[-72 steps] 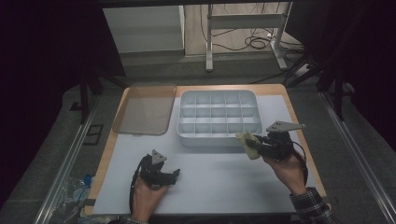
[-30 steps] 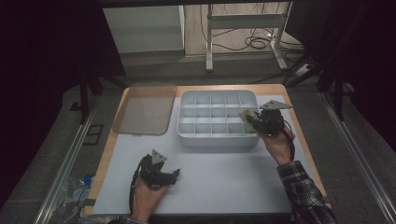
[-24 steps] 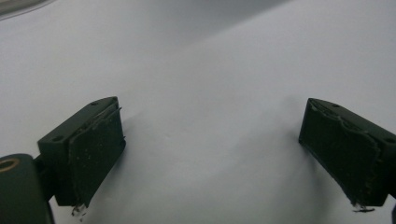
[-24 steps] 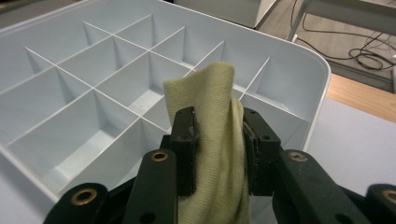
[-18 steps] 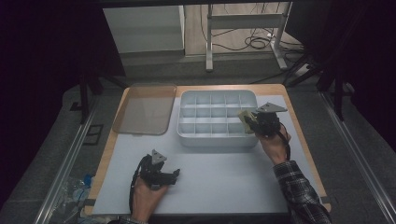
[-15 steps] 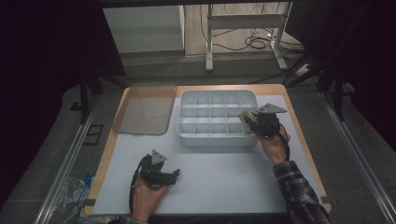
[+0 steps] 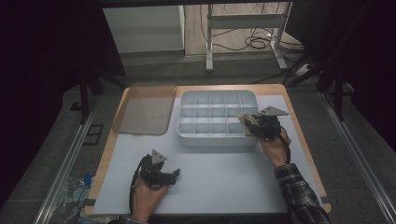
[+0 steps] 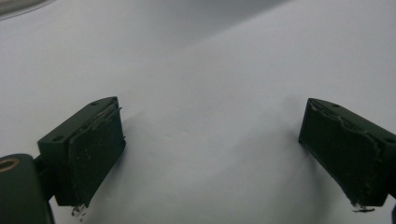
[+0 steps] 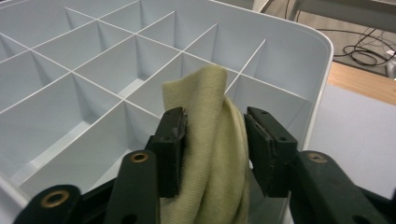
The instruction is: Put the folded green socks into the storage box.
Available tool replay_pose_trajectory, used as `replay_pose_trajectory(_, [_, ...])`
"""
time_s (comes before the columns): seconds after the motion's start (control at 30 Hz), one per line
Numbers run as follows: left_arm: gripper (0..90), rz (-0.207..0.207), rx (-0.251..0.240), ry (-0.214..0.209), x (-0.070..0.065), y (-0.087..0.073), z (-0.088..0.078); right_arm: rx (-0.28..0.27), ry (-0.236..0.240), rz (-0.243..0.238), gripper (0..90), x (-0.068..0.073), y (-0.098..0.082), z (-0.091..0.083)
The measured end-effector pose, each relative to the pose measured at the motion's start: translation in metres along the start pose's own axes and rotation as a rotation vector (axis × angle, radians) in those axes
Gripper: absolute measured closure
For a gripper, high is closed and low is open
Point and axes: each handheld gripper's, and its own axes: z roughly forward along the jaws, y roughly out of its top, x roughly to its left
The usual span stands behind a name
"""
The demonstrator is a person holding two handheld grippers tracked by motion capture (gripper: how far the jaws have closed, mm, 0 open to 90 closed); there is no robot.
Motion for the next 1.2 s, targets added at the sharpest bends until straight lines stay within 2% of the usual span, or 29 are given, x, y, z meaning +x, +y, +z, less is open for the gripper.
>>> replay_pose_trajectory(0.37, [6.3, 0.0, 0.0, 0.0, 0.0, 0.0, 0.0, -0.005, 0.013, 0.016, 54.5, -0.003, -0.004, -0.012])
replay_pose_trajectory(0.57, [6.3, 0.0, 0.0, 0.0, 0.0, 0.0, 0.0, 0.003, 0.024, 0.016, 49.4, -0.002, -0.002, -0.008])
replay_pose_trajectory(0.6, [6.3, 0.0, 0.0, 0.0, 0.0, 0.0, 0.0, 0.009, 0.025, 0.013, 49.8, -0.001, -0.002, -0.006])
replay_pose_trajectory(0.73, [6.3, 0.0, 0.0, 0.0, 0.0, 0.0, 0.0, 0.032, 0.03, 0.008, 71.3, 0.003, -0.002, -0.002])
replay_pose_trajectory(0.8, [6.3, 0.0, 0.0, 0.0, 0.0, 0.0, 0.0, 0.04, 0.038, 0.006, 75.8, 0.003, -0.003, -0.005])
replay_pose_trajectory(1.03, [6.3, 0.0, 0.0, 0.0, 0.0, 0.0, 0.0, 0.062, 0.033, 0.005, 76.1, 0.0, -0.011, -0.014])
replay_pose_trajectory(1.2, [6.3, 0.0, 0.0, 0.0, 0.0, 0.0, 0.0, 0.066, 0.038, 0.019, 67.6, -0.002, -0.011, -0.015])
